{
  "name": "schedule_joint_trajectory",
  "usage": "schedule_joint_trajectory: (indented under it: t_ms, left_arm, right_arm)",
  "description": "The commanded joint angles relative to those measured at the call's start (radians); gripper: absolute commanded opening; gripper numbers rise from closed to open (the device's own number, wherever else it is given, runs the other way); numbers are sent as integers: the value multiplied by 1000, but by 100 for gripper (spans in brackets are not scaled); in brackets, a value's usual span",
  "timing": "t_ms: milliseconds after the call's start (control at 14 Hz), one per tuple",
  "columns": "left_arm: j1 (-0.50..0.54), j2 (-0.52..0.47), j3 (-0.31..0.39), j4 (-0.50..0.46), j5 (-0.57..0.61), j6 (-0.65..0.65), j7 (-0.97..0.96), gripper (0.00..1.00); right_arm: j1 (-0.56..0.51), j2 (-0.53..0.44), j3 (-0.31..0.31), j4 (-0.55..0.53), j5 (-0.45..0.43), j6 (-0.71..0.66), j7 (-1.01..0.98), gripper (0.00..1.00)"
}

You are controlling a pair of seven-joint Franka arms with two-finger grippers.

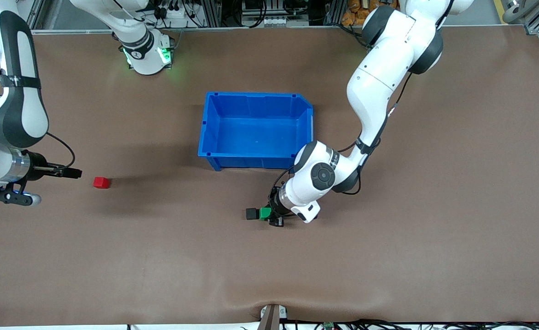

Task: Attach green and red cubes to black cube
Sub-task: 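Press the green cube onto the black cube while the right gripper reaches the red cube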

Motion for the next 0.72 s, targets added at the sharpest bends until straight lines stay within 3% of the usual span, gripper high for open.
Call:
schedule_joint_trajectory:
  t_ms: [0,143,215,286,429,644]
  left_arm:
    - [-15,29,7,44,-17,9,-19,0]
    - [-13,29,7,45,-17,9,-19,0]
    - [-13,29,10,44,-17,9,-18,8]
    - [-15,29,11,44,-17,9,-18,22]
    - [-15,29,13,42,-15,9,-18,34]
    - [-15,29,13,42,-17,9,-18,34]
  right_arm:
    - [-19,15,14,3,16,10,-13,100]
    - [-16,23,14,3,16,12,-12,100]
    - [-16,31,14,3,16,17,-12,100]
    - [-18,35,14,3,16,24,-12,100]
    - [-16,46,14,3,16,24,-12,100]
    - [-13,61,15,6,16,41,-12,100]
